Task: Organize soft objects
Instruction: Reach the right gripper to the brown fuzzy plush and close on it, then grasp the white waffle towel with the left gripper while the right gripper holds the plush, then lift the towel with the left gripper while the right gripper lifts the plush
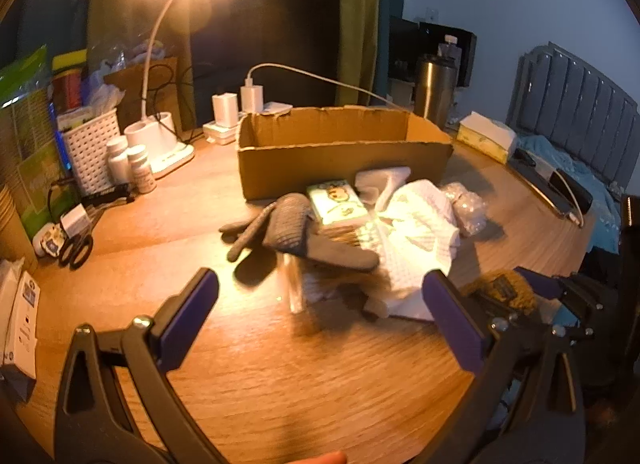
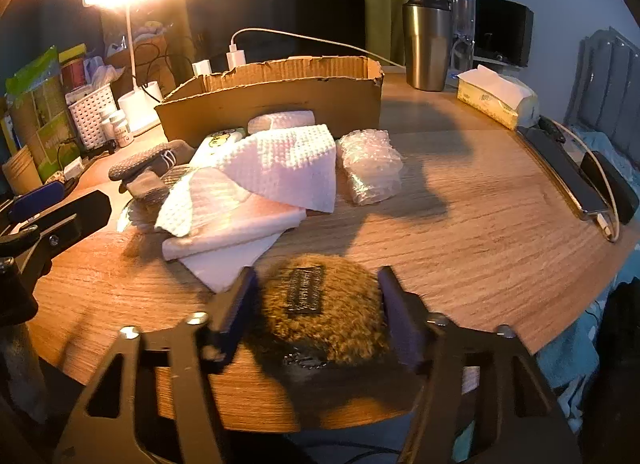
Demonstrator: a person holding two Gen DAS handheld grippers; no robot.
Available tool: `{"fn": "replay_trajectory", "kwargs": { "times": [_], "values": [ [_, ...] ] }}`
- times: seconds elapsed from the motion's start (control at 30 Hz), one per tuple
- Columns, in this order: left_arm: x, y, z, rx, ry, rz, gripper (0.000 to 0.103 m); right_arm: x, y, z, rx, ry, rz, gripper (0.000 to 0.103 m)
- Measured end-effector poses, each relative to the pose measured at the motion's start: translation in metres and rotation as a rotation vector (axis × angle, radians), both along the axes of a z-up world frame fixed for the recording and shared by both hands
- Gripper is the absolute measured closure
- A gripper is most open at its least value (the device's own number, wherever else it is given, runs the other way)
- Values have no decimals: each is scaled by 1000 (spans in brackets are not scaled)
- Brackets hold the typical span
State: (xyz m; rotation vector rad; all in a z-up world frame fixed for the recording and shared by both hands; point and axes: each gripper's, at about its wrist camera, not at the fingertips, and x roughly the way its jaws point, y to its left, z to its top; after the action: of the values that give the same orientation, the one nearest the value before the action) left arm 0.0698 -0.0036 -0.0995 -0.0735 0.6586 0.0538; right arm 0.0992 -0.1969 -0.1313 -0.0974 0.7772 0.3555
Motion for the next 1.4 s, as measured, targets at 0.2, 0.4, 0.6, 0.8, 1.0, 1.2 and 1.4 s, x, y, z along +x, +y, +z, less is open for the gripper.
{"fn": "replay_trajectory", "kwargs": {
  "times": [0.2, 0.4, 0.6, 0.8, 1.0, 1.2, 1.4],
  "values": [
    [14, -23, 4, 55, 10, -38, 1, 9, -14, 3, 39, -18, 1, 46],
    [32, -45, 9, 85, 24, -67, 2, 23, -37, 9, 84, -39, -16, 46],
    [52, -65, 10, 107, 48, -87, 2, 38, -59, 15, 130, -60, -30, 46],
    [76, -81, 3, 101, 101, -127, 10, 51, -73, 17, 155, -69, -33, 46],
    [99, -87, -12, 74, 184, -137, 42, 61, -84, 17, 161, -71, -46, 46],
    [103, -89, -19, 48, 213, -151, 72, 65, -88, 19, 155, -79, -59, 46],
    [95, -83, -9, 19, 170, -171, 90, 63, -82, 25, 145, -95, -55, 46]
  ]
}}
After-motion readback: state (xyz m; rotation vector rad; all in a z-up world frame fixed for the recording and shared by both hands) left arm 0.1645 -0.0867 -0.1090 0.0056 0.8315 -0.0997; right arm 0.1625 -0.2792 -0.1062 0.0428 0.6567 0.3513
